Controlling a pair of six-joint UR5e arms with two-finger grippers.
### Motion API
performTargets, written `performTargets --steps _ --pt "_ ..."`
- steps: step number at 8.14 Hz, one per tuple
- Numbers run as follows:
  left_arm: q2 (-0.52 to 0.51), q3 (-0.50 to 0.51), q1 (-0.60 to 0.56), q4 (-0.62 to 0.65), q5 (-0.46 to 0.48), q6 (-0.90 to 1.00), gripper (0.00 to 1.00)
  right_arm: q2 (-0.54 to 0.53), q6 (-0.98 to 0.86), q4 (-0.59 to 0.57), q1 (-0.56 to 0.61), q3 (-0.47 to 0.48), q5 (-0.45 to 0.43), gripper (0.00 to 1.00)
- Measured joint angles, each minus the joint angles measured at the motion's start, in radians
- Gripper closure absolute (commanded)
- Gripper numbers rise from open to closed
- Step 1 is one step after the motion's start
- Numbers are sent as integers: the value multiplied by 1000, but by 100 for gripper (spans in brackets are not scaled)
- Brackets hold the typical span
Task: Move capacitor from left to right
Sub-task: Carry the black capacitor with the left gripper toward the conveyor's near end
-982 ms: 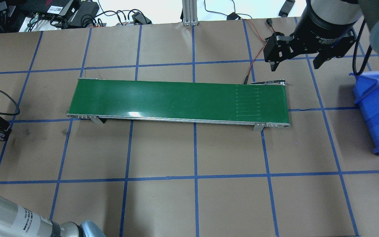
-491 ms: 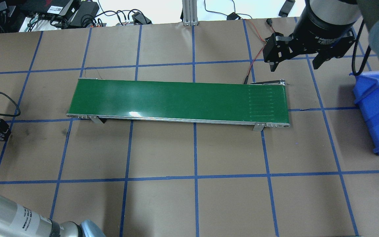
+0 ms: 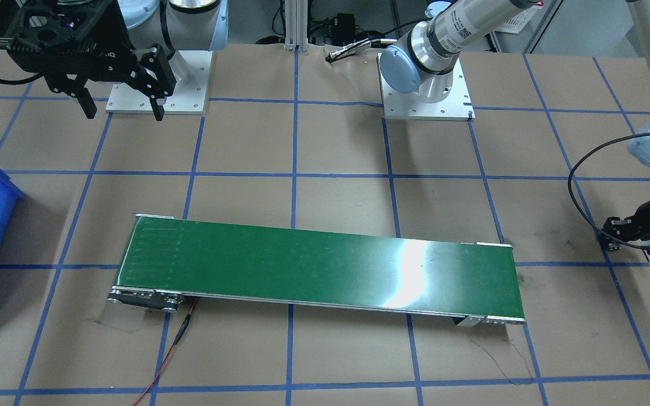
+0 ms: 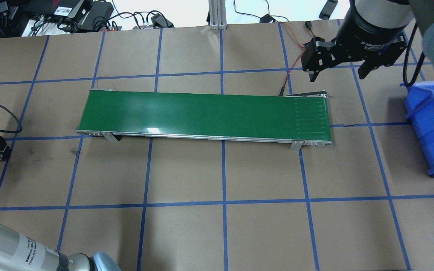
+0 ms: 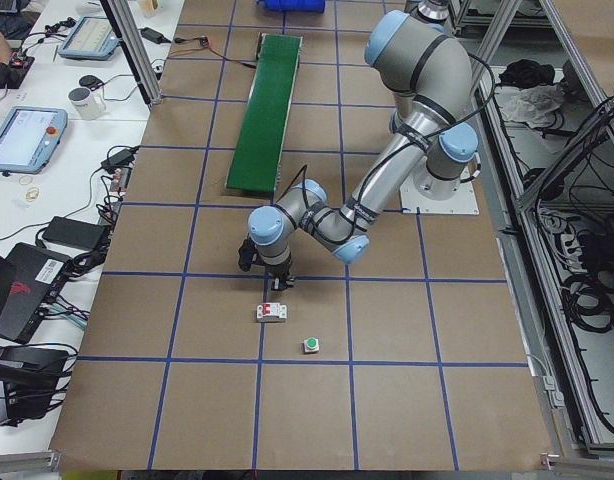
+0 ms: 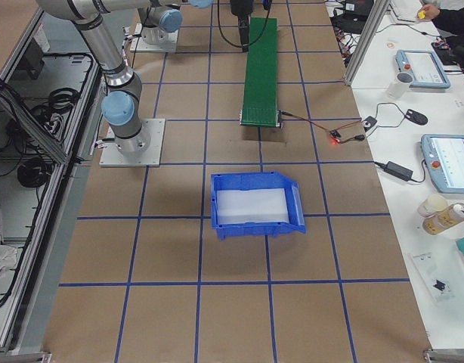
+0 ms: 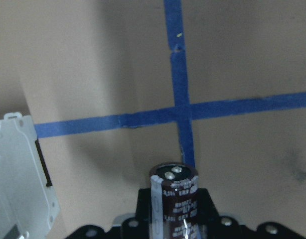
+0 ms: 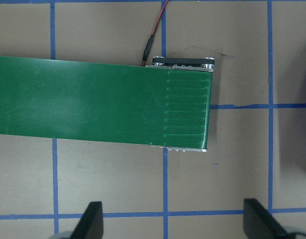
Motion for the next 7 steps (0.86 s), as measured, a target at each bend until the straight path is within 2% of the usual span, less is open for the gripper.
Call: performTargets --steps 2,4,5,7 --pt "21 1 0 -16 -5 11 100 1 -1 0 0 0 0 0" --pt "119 10 -13 -159 -6 -13 100 0 -1 0 0 0 0 0" --pt "179 11 -43 -225 -6 -74 100 0 -1 0 0 0 0 0" --pt "272 15 -191 -309 -3 -261 100 0 -1 0 0 0 0 0"
